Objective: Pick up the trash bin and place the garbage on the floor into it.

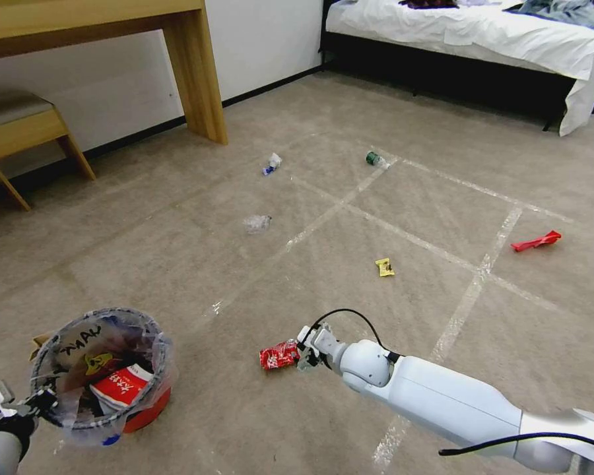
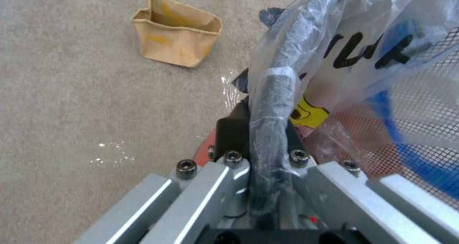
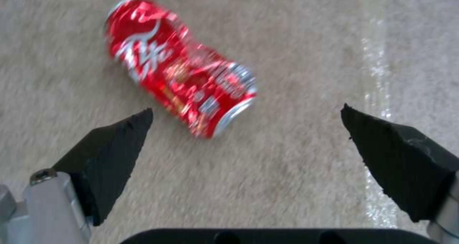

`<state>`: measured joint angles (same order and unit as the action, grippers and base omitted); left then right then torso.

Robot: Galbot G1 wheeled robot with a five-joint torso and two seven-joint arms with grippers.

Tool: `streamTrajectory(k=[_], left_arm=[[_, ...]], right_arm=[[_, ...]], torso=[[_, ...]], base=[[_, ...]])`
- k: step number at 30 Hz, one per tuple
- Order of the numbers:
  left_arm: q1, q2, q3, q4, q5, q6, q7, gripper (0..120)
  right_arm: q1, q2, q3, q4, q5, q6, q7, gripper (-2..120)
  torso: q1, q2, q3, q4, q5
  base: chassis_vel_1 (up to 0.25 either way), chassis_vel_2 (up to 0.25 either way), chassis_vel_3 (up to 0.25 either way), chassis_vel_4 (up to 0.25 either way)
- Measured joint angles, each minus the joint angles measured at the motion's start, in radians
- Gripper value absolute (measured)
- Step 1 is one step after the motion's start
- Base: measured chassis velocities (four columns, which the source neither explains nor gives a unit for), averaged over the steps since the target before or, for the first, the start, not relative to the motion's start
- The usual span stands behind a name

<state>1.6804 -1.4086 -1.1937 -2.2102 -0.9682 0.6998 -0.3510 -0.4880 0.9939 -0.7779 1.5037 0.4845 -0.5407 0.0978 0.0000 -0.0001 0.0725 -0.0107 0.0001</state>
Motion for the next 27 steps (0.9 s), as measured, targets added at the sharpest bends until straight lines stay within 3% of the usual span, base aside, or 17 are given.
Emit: streamTrajectory(k=[15,27], left_arm=[[0.0,-0.003,-0.007,0.0,-0.002,-0.001,0.0,0],[0.001,-0.004,-0.008,0.008,-0.004,-0.005,0.001,0]], right_arm=[[0.015,0.05,-0.078,-0.094,-0.074,0.043,-0.051,100],[0.02,0.165,-0.094,-0.212,-0.138,0.103,-0.06,100]], torso=[[0.0,0.0,0.0,-0.0002,0.0],[0.0,0.0,0.0,-0.0001,-0.0002]], base=[[0.0,0.0,0.0,0.0],[0.0,0.0,0.0,0.0]])
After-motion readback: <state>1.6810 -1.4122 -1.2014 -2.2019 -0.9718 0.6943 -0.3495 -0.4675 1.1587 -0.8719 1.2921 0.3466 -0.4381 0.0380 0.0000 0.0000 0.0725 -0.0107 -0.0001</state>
